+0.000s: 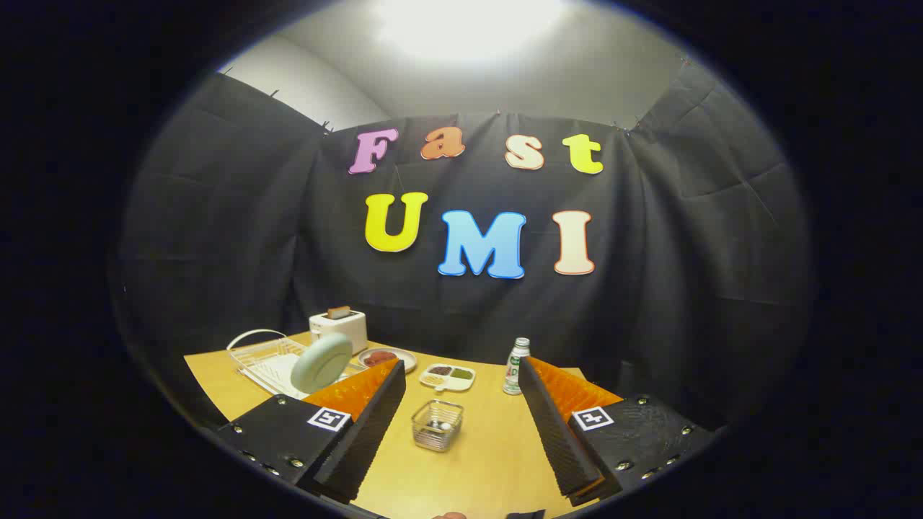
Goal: Take the plate from the dish rack, then take the spoon from the basket and place it into the plate.
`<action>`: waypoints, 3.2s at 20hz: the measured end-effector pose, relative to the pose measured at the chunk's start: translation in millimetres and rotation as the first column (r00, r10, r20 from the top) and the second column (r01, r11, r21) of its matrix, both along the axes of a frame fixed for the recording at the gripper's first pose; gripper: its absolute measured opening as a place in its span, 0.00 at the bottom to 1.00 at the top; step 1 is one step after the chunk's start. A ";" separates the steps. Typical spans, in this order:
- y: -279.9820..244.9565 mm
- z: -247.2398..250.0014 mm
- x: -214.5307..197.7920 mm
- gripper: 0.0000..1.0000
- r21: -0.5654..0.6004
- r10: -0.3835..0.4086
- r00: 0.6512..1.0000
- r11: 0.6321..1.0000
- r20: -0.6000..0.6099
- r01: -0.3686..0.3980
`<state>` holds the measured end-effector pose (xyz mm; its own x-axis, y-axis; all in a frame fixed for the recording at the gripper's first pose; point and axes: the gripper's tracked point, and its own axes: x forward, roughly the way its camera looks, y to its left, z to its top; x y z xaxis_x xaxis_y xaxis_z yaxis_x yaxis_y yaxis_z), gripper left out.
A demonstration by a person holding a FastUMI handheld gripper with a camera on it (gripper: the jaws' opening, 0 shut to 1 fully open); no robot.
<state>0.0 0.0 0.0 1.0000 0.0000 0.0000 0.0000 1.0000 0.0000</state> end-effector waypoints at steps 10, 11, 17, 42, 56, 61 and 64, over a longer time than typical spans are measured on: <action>155.2 28.8 84.8 0.96 0.121 -0.027 0.999 0.992 -0.029 0.031; 166.8 26.9 96.4 0.96 0.133 -0.034 0.999 0.990 -0.039 0.039; 205.9 -12.1 162.4 0.96 0.204 -0.083 0.979 0.971 -0.185 0.121; 261.9 -192.4 283.6 0.43 0.252 0.071 0.640 0.948 -0.765 0.196; 259.3 -163.0 277.3 0.32 -0.233 -0.328 0.511 0.942 -0.794 0.243; 262.6 -140.5 262.3 0.32 -0.365 -0.434 0.501 0.901 -0.749 0.235; 267.4 -124.2 247.7 0.32 -0.369 -0.443 0.518 0.896 -0.732 0.246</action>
